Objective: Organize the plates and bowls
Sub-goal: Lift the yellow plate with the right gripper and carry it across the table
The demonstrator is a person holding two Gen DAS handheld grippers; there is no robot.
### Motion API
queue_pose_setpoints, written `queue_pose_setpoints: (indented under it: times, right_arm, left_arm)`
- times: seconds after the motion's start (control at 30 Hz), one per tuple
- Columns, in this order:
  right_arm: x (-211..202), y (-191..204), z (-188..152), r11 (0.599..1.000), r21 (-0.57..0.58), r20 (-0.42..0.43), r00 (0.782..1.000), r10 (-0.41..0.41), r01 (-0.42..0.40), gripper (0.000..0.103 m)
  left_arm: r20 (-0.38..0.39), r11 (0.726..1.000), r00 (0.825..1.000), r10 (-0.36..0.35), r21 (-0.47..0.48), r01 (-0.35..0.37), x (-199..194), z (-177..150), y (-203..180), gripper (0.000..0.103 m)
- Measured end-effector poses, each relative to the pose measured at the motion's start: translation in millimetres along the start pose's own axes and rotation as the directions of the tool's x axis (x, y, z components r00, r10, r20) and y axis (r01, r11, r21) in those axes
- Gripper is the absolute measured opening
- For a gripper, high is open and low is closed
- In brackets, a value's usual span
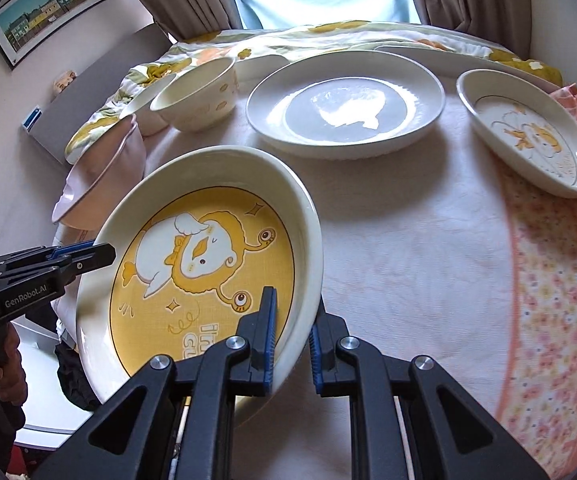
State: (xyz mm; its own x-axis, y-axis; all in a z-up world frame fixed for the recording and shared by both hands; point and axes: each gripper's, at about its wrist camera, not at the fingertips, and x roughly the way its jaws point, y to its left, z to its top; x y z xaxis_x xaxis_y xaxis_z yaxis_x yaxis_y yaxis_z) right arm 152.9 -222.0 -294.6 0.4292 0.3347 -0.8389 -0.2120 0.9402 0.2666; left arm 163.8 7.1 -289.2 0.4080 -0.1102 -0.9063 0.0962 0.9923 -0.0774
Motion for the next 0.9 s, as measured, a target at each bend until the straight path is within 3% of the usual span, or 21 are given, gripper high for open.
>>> queue_pose_setpoints:
  times: [0.47,0.77,0.8,0.87,0.9]
  right_arm:
    - [6.3,7.8,6.1,0.998,0.047,-0.014,0.999,-0.050,0.051,0.015]
    - [4.5,6.5,5.4,0.994,0.075,-0.021,0.997,-0.078,0.079,0.016]
    - [2.9,5.5,4.8,0.992,0.080,-0.021,0.996,-0.091,0.092,0.020]
    - [-2.2,4.5,2.3,0.991,0.086,-0.012,0.995,-0.102,0.103,0.041]
    - [-5.9,4.1,0.6,0.992,0.093,-0.002,0.996,-0.087,0.087,0.069]
  left_arm:
    - [0.012,1.000,1.000,-0.013,0.012,0.012,4.3,2.6,9.6,0.018]
    - [0.015,0.997,0.998,0.053,0.048,-0.054,2.2,-2.6,5.9,0.019]
    - [0.015,0.996,0.998,0.065,0.058,-0.066,1.6,-3.3,4.5,0.019]
    - [0.014,0.994,0.996,0.086,0.065,-0.086,0.8,-4.8,1.4,0.020]
    - [0.011,0.994,0.996,0.091,0.065,-0.092,0.7,-5.3,0.0,0.021]
